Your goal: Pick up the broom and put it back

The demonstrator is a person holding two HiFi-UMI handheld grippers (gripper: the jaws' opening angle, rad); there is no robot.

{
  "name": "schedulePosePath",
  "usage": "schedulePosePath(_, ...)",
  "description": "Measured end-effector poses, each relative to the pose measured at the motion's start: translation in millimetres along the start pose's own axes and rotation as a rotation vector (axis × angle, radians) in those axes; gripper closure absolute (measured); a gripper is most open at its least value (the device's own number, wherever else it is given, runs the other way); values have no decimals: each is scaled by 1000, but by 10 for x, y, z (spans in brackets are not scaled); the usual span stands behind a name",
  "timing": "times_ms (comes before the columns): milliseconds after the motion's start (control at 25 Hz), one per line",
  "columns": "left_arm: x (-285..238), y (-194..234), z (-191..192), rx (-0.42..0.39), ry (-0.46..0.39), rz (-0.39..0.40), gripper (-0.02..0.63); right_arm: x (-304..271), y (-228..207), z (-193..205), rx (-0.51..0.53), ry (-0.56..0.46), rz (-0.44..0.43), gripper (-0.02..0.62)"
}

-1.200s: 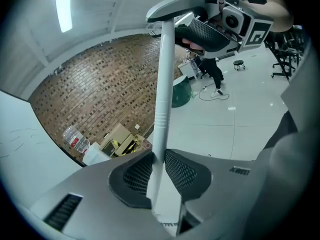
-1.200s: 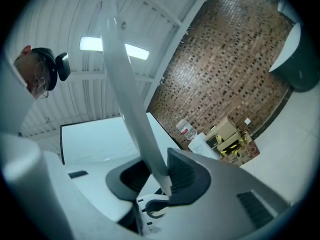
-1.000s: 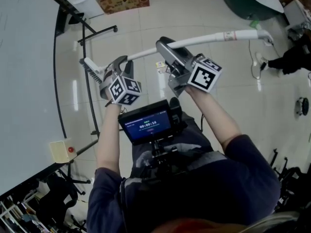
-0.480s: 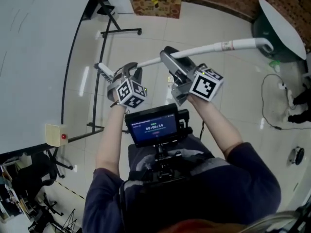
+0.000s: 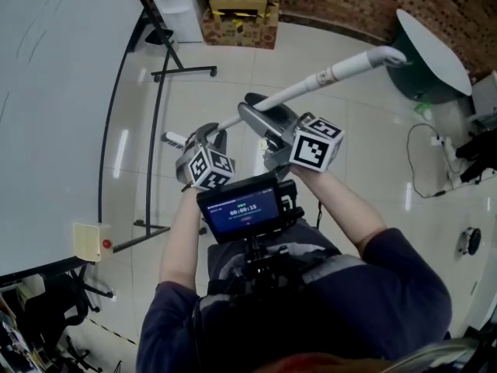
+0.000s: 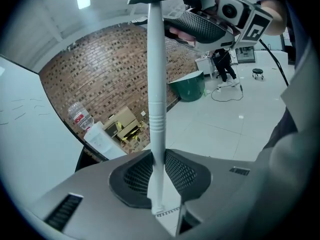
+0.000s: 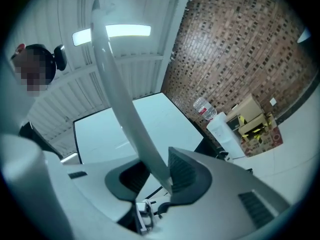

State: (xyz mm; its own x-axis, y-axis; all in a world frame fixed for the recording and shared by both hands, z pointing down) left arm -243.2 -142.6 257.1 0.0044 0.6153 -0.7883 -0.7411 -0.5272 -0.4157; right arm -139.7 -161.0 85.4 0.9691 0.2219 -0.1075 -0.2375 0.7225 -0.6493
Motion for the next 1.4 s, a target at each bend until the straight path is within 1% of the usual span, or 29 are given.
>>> schedulePosePath(200, -1, 35, -83, -18, -34, -27, 525, 63, 43, -61, 27, -8, 16, 471)
schedulePosePath(280, 8, 23, -129, -31, -49, -21, 525, 102, 2, -69, 15, -22, 13, 469)
schedulePosePath(360, 15, 1, -139, -41, -59, -4, 525, 113, -2, -99, 10, -28, 28, 470)
schedulePosePath(440, 21, 44, -19, -46, -72, 15, 525, -8, 76, -91, 25, -26, 53, 469)
schedulePosePath(560, 12, 199, 236, -40, -104, 27, 525, -297, 141, 71, 14, -33, 60, 469)
schedulePosePath(720, -28, 297, 292, -65, -107, 37, 525, -400, 119, 46, 27, -49, 81, 469)
schedulePosePath(880, -110, 365, 206, -91, -112, 26, 523, -410, -26, -111, 9, -89, 98, 469)
schedulePosePath(960, -149, 372, 116, -128, -118, 28, 517, -394, -115, -238, -1, -123, 110, 470)
schedulePosePath(1080, -156, 287, -49, -190, -147, 62, 509, -329, -233, -384, -19, -166, 128, 471)
schedulePosePath(1160, -123, 216, -135, -194, -174, 91, 506, -306, -227, -461, -7, -175, 130, 470)
schedulePosePath(1320, -50, 90, -266, -173, -196, 146, 502, -265, -153, -555, 42, -170, 144, 471)
schedulePosePath(1400, 4, 46, -353, -186, -220, 143, 491, -221, -150, -592, 60, -188, 148, 471)
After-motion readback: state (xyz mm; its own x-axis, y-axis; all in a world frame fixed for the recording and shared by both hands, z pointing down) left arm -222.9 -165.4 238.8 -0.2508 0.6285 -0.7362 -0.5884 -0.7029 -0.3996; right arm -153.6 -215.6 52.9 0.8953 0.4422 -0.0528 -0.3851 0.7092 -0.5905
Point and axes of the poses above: the fingertips, and each gripper's own axes: x backward along the fingers, y to its left, z out of its underside, the point moved 3 cm from there along x, backward along the fingers, and after that the axes turned 15 degrees about y, right-handed, at the moved point
